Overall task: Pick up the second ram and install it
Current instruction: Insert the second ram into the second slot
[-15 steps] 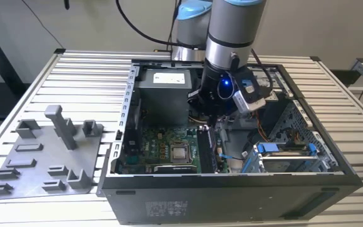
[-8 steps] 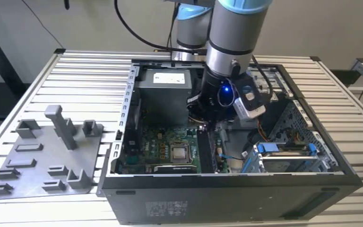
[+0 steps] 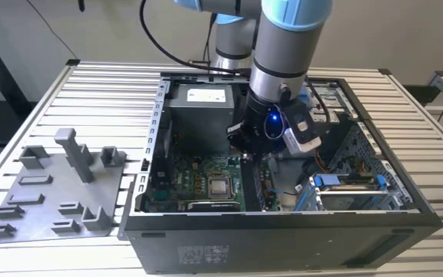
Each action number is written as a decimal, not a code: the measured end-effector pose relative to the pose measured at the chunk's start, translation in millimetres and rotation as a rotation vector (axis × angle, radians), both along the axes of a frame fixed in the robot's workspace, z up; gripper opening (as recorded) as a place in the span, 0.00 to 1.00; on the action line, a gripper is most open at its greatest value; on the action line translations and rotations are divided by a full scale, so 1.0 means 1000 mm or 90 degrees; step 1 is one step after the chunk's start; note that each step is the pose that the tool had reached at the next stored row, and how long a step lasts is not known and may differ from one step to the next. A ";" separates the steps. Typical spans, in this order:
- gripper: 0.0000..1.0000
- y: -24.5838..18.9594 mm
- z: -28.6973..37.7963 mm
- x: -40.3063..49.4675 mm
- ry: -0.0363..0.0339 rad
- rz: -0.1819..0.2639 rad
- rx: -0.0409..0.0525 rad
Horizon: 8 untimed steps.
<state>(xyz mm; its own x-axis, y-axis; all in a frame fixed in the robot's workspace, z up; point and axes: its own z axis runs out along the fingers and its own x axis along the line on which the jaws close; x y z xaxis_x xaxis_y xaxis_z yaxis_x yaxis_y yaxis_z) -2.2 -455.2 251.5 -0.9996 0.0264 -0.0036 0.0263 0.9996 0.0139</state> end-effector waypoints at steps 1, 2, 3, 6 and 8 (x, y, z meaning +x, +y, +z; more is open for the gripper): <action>0.14 0.0000 -0.0011 0.0000 0.0005 0.000 0.0000; 0.14 0.0000 -0.0021 -0.0001 0.0006 0.000 -0.0002; 0.14 0.0000 -0.0040 -0.0005 0.0007 0.000 -0.0004; 0.14 -0.0002 -0.0079 -0.0008 0.0006 0.000 -0.0004; 0.14 -0.0006 -0.0111 -0.0010 0.0007 -0.001 -0.0005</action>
